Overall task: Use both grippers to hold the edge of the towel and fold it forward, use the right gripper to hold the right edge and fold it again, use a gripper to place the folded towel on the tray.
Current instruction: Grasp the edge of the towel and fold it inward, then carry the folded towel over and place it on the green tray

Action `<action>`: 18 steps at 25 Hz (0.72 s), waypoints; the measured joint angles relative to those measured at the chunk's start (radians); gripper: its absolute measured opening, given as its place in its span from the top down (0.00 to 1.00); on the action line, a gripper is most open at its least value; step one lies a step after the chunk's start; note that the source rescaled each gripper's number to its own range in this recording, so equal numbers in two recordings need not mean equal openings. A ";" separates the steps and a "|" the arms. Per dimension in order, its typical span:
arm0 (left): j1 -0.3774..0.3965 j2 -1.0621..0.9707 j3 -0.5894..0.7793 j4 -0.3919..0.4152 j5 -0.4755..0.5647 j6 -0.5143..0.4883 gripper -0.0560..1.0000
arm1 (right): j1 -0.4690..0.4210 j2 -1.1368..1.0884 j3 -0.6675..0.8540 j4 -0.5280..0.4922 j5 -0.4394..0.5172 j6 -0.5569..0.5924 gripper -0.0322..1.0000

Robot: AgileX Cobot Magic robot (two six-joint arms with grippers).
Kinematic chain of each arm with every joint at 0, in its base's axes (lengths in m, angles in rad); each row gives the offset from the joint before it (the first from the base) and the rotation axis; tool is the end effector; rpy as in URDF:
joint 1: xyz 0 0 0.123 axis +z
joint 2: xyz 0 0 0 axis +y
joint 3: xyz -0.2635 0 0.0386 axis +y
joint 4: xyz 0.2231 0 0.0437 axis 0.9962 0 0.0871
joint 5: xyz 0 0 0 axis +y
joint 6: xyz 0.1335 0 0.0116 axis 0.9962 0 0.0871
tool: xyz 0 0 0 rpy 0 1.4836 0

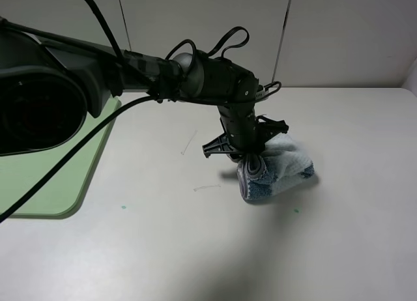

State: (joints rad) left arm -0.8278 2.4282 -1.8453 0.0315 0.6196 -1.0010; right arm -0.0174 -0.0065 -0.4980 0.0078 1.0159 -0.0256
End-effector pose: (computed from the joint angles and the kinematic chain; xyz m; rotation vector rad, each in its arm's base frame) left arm 0.3358 -0.3619 0.0596 -0.2125 2.7950 -0.4939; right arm 0.0325 0.0003 0.2508 -0.0083 1.9950 -0.0184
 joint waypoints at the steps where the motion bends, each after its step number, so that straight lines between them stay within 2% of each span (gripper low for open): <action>1: 0.000 0.000 0.000 0.000 0.001 0.007 0.75 | 0.000 0.000 0.000 0.000 0.000 0.000 0.00; 7: 0.013 -0.016 -0.007 -0.003 0.081 0.094 0.75 | 0.000 0.000 0.000 0.000 0.000 0.000 0.00; 12: 0.054 -0.068 -0.008 0.004 0.218 0.251 0.75 | 0.000 0.000 0.000 0.000 0.000 0.000 0.00; 18: 0.105 -0.129 -0.006 0.057 0.344 0.410 0.75 | 0.000 0.000 0.000 0.000 0.000 0.000 0.00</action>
State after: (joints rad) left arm -0.7225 2.2997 -1.8511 0.0880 0.9636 -0.5911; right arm -0.0174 -0.0065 -0.4980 0.0078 1.0159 -0.0256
